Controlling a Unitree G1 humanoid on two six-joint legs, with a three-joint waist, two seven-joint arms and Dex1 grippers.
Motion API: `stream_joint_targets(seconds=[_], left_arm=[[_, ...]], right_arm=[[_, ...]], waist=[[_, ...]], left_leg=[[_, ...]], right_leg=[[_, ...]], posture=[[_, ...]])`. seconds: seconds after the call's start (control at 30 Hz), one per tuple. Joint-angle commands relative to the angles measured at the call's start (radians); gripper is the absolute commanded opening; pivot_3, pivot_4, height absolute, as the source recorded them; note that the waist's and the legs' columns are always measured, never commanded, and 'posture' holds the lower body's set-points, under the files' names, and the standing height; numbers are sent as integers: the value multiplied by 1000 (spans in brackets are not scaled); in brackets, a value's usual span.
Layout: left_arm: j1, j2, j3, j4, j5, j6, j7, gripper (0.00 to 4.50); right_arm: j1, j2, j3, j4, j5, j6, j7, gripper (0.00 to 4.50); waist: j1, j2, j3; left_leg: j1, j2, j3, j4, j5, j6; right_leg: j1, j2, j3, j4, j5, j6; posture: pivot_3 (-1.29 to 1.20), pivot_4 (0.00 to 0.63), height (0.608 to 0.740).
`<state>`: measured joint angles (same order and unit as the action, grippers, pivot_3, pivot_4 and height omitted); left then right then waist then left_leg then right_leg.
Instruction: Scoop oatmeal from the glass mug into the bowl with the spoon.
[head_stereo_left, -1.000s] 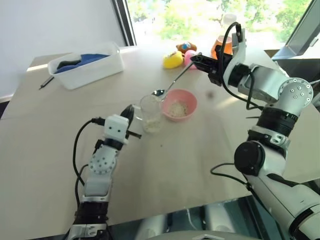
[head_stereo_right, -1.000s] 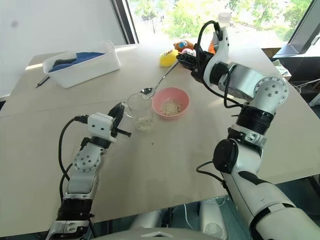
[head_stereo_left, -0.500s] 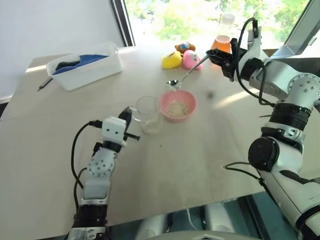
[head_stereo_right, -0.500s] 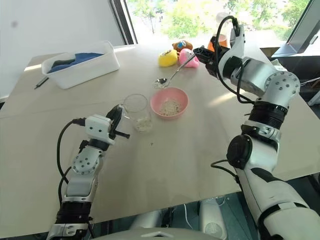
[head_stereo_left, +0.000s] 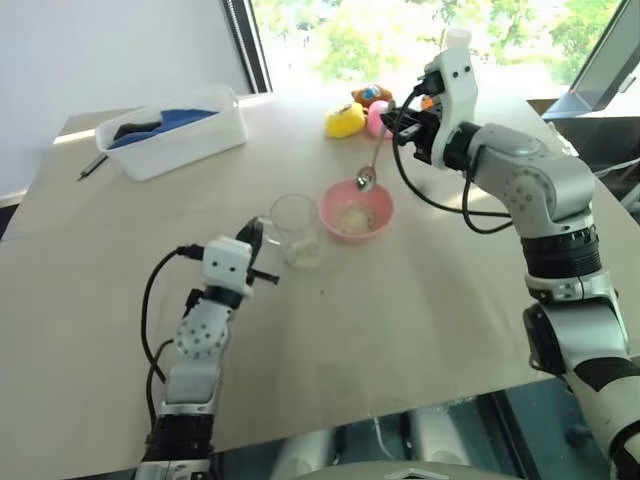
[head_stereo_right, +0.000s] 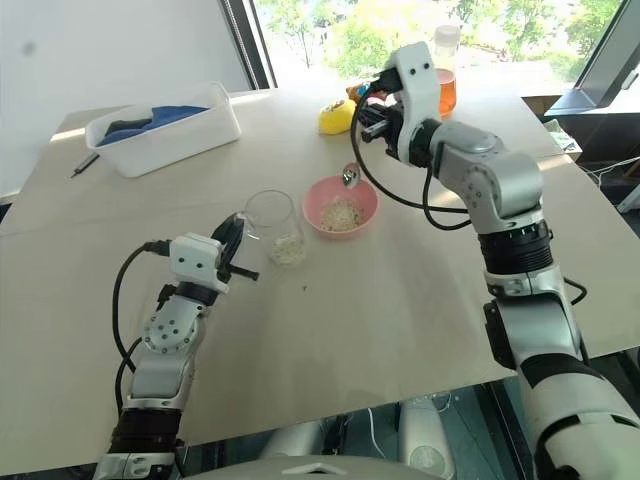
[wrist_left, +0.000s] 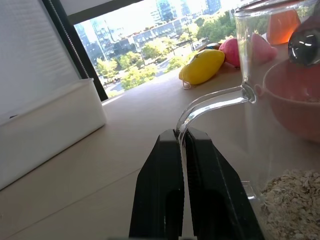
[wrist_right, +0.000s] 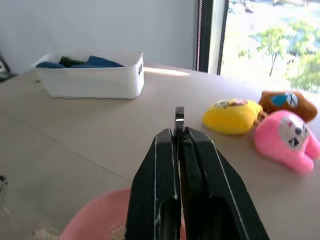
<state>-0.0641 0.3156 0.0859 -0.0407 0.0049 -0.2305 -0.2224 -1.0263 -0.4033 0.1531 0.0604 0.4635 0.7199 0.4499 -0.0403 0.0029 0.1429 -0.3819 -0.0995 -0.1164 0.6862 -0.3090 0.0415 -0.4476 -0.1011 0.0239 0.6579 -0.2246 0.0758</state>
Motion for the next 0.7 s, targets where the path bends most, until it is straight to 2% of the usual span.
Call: stream_joint_targets(seconds=[0.03, 0.1, 0.27, 0.5, 0.6, 0.7], left_arm=[[24, 7, -18, 11, 19, 23, -13, 62], [20, 3, -19, 17, 12, 29, -16, 62], [16, 0, -21, 30, 3, 30, -20, 62], [6, -8, -17, 41, -39, 54, -28, 62], [2, -8, -19, 44, -45, 63, -31, 62], [0, -12, -19, 43, -63, 76, -40, 62]], right_arm=[[-5, -32, 30, -75, -66, -73, 81, 0], [7, -57, 52, -88, -103, -98, 121, 0], [3, 15, -92, -58, -8, 46, 62, 0], [-133, 193, -430, -61, 337, 397, -133, 0], [-151, 228, -487, -82, 448, 499, -167, 0], [-118, 246, -458, -130, 476, 536, -183, 0]], waist=[[1, 0, 0], [2, 0, 0], [3, -1, -1], [3, -1, -1], [4, 0, -1], [4, 0, -1]], left_leg=[[0, 0, 0, 0, 0, 0], [0, 0, 0, 0, 0, 0], [0, 0, 0, 0, 0, 0], [0, 0, -1, 0, 0, 0], [0, 0, -1, -1, 0, 0], [0, 0, -1, 0, 0, 0]], right_leg=[[0, 0, 0, 0, 0, 0], [0, 0, 0, 0, 0, 0], [0, 0, 0, 0, 0, 0], [0, 0, 0, 0, 0, 0], [0, 0, 0, 0, 0, 0], [0, -2, 0, 0, 0, 0]], posture=[[0, 150, 740], [0, 150, 740], [0, 150, 740], [0, 150, 740], [0, 150, 740], [0, 150, 740]])
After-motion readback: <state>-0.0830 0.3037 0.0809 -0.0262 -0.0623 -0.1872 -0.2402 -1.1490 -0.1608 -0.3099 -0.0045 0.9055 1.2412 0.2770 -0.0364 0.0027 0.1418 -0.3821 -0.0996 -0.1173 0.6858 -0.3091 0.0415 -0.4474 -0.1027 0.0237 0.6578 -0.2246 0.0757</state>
